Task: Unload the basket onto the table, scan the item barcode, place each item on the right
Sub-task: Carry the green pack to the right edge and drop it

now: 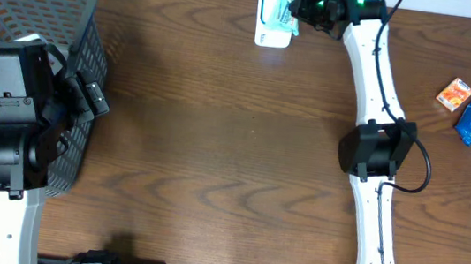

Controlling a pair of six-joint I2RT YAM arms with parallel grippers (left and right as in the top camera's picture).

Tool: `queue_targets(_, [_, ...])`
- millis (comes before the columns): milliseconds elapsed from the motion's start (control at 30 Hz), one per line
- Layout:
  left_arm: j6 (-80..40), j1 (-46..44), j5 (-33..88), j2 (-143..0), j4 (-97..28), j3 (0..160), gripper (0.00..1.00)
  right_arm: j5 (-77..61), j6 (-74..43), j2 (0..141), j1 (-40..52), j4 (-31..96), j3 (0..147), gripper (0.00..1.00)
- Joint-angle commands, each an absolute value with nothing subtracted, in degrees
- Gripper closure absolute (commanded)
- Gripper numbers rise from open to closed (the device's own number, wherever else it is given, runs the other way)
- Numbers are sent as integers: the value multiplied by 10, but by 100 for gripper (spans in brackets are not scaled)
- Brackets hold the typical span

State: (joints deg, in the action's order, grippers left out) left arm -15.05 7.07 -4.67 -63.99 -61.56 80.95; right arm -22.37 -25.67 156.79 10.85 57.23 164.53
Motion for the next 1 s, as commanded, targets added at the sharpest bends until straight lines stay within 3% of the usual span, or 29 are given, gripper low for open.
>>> queue_targets(0, [-153,73,-52,-640,-617,820,2,-241,-261,1508,56,593,1658,99])
queue_targets(233, [-153,73,-52,-640,-617,820,2,-178,-206,1449,-61,719,1658,99])
queue_targets(467, [-153,73,-52,-640,-617,820,2,67,-152,1469,-180,879,1656,99])
queue_targets(600, [-153,73,-52,-640,-617,820,2,91,-130,1489,-223,896,1656,97])
queue_targets(633, [-153,73,-52,-640,-617,820,2,91,-130,1492,-232,896,1656,91])
queue_targets(767, [-153,73,-52,-640,-617,820,2,80,-130,1501,-260,905,1656,19])
queue_targets(800, [-153,73,-52,-640,-617,820,2,73,-132,1501,-265,910,1656,7])
queue_targets(833, [-153,73,-52,-640,-617,820,2,68,-132,1499,-268,912,1656,1])
queue_targets(967, [-153,73,-52,-640,-617,820,2,60,-132,1480,-272,934,1657,1])
